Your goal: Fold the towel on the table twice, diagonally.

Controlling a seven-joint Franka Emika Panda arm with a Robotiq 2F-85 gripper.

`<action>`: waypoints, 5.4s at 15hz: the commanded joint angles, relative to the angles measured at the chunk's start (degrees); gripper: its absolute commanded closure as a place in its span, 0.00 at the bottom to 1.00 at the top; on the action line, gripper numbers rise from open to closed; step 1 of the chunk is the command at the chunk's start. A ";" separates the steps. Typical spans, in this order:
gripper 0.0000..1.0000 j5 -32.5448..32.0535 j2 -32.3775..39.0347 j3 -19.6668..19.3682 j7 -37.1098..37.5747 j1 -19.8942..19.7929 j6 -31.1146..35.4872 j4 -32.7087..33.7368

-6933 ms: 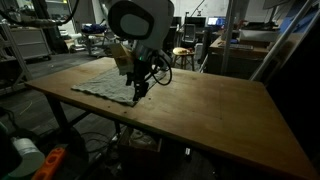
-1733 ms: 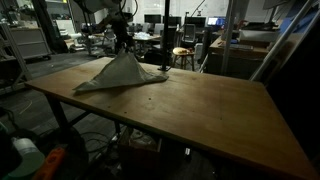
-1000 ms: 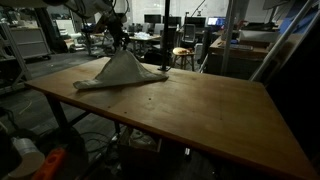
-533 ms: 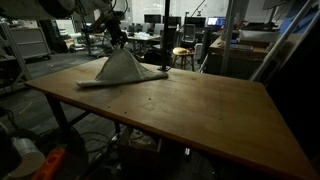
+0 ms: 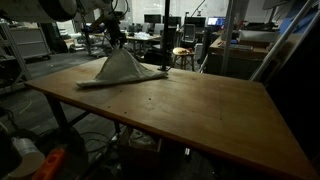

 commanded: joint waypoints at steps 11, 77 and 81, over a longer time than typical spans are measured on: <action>0.68 0.72 0.15 1.07 -0.44 -0.04 1.85 0.52; 0.00 55.25 -20.24 6.70 -49.99 -37.44 49.40 -50.79; 0.00 54.77 -16.06 7.09 -48.53 -38.88 50.27 -46.95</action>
